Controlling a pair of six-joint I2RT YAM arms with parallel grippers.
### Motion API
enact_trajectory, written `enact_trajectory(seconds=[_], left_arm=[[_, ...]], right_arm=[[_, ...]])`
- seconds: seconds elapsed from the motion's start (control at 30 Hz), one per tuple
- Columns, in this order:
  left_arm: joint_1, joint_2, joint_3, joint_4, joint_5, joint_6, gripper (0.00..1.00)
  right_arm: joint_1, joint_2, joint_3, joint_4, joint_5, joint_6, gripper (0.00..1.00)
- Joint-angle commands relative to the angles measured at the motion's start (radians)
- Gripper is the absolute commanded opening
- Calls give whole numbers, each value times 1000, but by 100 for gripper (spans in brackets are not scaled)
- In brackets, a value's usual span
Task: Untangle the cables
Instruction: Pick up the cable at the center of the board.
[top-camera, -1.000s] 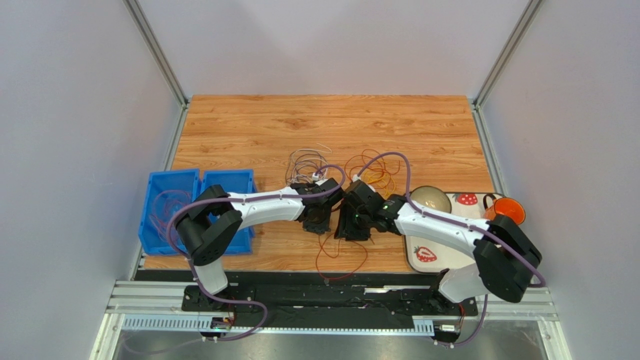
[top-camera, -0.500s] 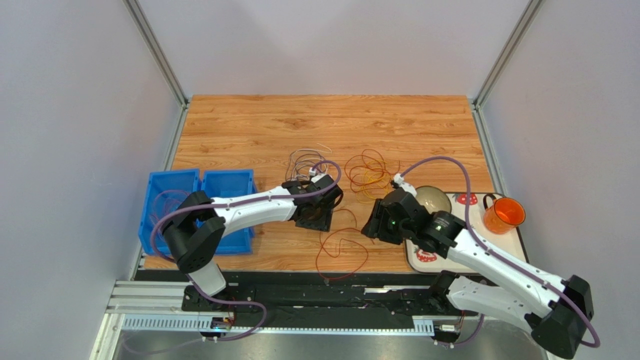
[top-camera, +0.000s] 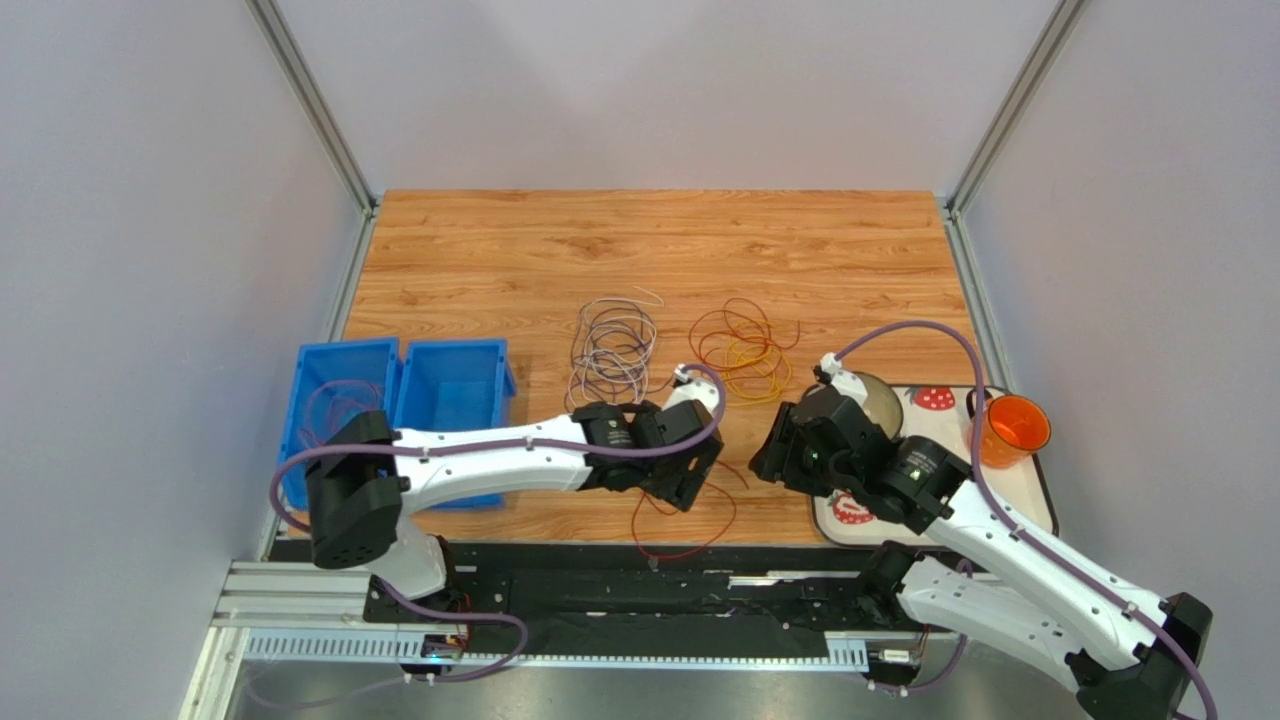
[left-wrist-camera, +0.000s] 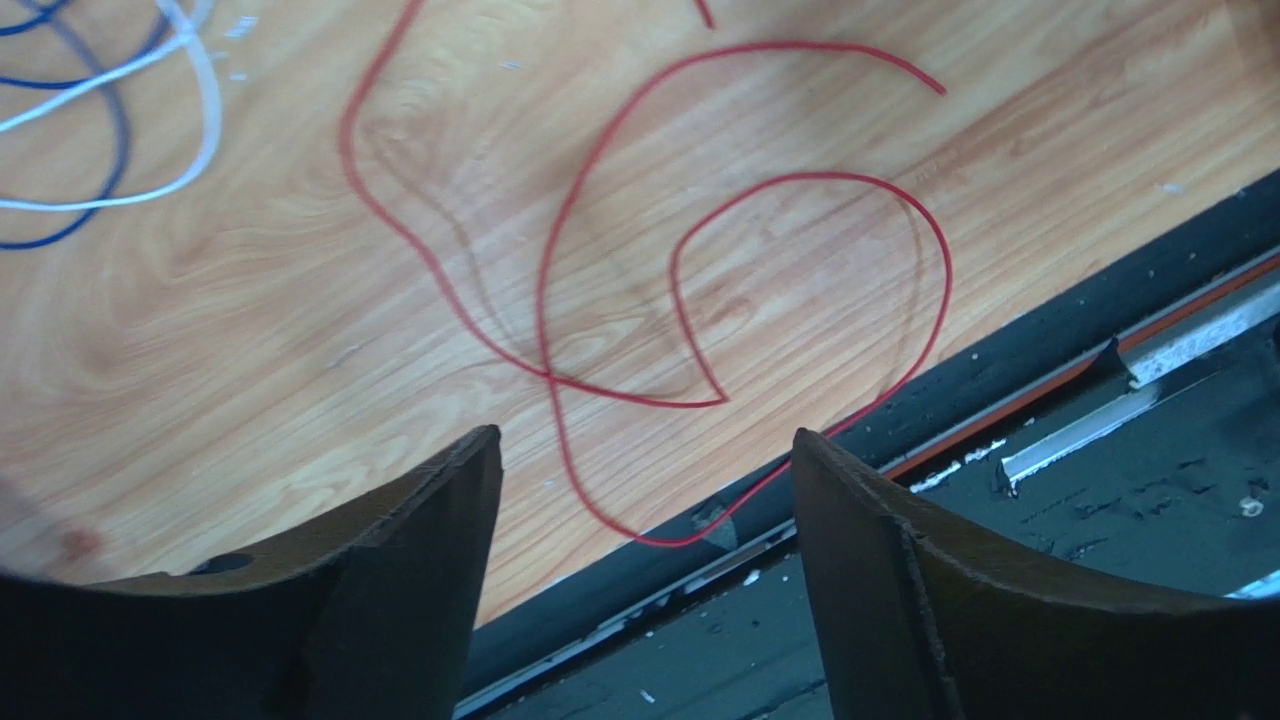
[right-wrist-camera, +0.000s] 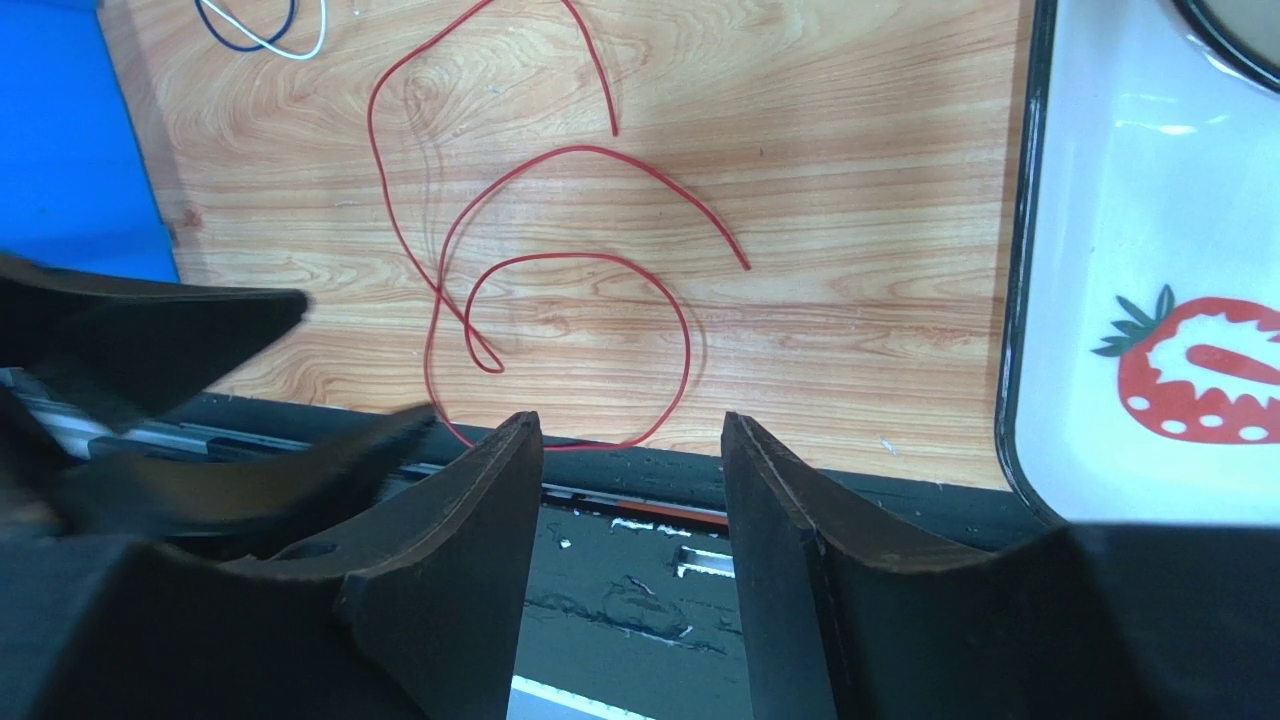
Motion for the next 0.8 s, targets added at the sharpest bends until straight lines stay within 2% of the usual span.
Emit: enact_trajectory(seconds=[0.0,0.3,0.77], left_arm=[[-63,113,58,65,7,32,81],[-83,228,99,84,8,12,85],[-106,264,95,147,90,23,86]], right_arm=[[-4,-38,54,-33,40,1,52],[-4,-82,42,-68,55,-5,52],[-4,-58,30,-57,53,-6,52]])
